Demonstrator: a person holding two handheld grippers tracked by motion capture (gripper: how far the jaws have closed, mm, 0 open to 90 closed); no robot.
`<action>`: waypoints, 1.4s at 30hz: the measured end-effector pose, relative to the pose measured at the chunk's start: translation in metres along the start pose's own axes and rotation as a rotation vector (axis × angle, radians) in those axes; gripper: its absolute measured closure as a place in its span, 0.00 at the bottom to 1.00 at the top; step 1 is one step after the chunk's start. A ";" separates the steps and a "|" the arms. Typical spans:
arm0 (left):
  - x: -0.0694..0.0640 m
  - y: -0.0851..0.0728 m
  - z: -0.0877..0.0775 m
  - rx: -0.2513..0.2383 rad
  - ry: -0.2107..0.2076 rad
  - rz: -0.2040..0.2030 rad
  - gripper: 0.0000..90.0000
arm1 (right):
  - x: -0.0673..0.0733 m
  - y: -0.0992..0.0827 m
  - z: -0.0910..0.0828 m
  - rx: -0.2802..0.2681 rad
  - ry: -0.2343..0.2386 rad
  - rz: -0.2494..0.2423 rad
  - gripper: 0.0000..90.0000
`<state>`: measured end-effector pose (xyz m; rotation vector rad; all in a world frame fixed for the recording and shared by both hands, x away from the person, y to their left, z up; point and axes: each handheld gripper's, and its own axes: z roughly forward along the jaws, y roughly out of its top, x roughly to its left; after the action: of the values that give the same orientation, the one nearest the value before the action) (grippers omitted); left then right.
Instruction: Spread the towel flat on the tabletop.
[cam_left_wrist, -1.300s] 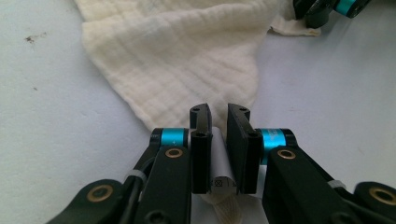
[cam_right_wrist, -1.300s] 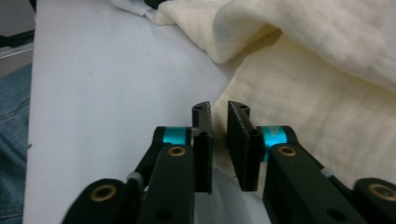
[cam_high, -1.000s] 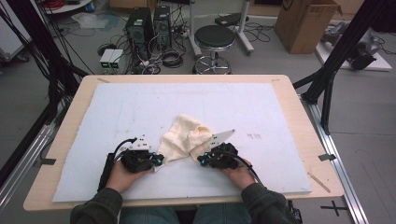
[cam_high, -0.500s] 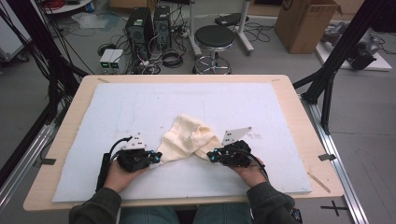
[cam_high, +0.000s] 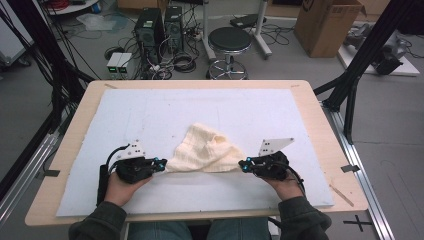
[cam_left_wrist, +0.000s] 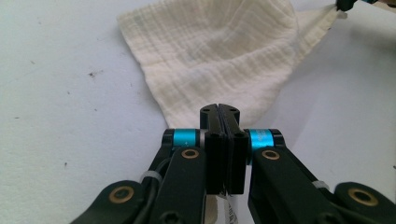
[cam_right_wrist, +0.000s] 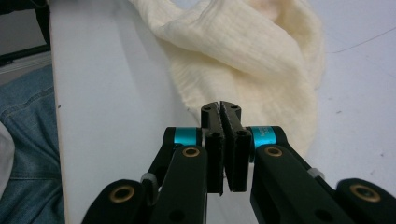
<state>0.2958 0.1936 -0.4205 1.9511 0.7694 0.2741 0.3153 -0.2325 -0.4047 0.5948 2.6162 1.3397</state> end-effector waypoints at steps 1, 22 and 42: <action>0.000 0.000 -0.001 0.000 0.000 0.001 0.98 | 0.000 -0.001 -0.002 -0.001 -0.004 0.002 0.98; -0.037 -0.014 -0.017 0.057 -0.013 0.062 0.99 | 0.019 -0.031 -0.027 0.032 0.033 0.001 0.98; -0.049 -0.016 -0.027 0.048 -0.080 0.066 0.68 | 0.030 -0.032 -0.026 0.007 0.090 0.014 0.73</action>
<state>0.2384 0.1882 -0.4142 2.0227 0.6661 0.2171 0.2713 -0.2559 -0.4134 0.5680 2.6938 1.3932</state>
